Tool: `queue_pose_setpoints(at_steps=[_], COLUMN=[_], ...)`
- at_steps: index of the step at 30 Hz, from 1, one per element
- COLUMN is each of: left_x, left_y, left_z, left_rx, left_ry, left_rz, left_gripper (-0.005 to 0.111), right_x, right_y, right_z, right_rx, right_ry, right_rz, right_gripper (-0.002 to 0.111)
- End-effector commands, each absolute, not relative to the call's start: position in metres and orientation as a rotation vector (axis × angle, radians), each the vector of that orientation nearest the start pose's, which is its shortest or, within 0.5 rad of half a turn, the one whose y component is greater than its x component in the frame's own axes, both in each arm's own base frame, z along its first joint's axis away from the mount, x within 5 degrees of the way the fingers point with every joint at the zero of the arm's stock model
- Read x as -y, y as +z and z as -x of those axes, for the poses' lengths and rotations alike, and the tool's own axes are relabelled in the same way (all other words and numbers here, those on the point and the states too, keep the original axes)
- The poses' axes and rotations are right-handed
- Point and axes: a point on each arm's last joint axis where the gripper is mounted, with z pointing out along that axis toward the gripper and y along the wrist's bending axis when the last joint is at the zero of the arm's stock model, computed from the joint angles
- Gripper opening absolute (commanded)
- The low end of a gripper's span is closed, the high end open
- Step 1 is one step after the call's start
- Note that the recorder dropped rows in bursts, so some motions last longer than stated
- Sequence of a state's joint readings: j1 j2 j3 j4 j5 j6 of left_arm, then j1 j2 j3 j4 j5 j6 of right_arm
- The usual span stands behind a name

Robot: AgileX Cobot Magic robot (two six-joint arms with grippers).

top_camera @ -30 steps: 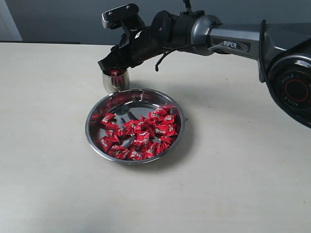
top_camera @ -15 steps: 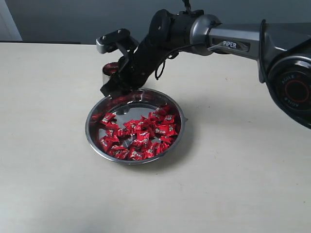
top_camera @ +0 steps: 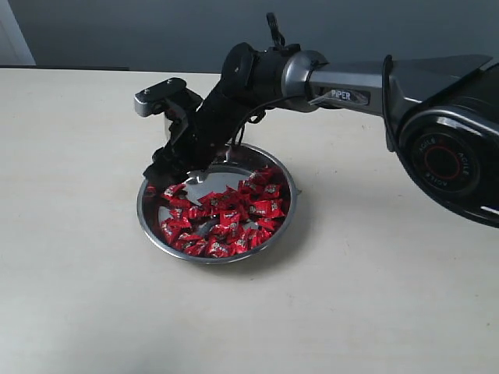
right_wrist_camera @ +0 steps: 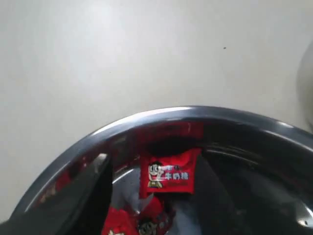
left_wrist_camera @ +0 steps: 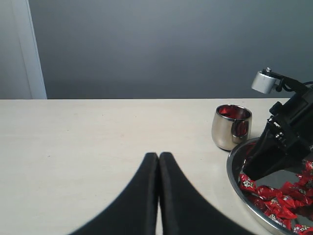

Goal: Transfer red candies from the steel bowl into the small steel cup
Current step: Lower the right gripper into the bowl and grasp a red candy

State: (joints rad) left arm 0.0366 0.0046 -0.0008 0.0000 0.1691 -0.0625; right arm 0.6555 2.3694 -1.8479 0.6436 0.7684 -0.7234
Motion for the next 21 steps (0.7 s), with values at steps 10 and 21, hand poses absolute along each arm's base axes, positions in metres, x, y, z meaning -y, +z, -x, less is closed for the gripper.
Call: queue_pose_setpoints(at_steps=[10, 21], left_x=[-0.002, -0.002], left_y=[0.198, 0.198], left_z=[-0.056, -0.056], left_rx=[-1.645, -1.645], left_ry=[-0.022, -0.022], left_rz=[0.086, 0.086], left_gripper=[0.0, 0.0], right_x=[-0.342, -0.34], right_y=[0.108, 0.143], right_z=[-0.377, -0.377], right_rx=[-2.379, -2.311], right_ry=[0.688, 0.685], right_rz=[1.285, 1.274], right_gripper=[0.05, -0.001])
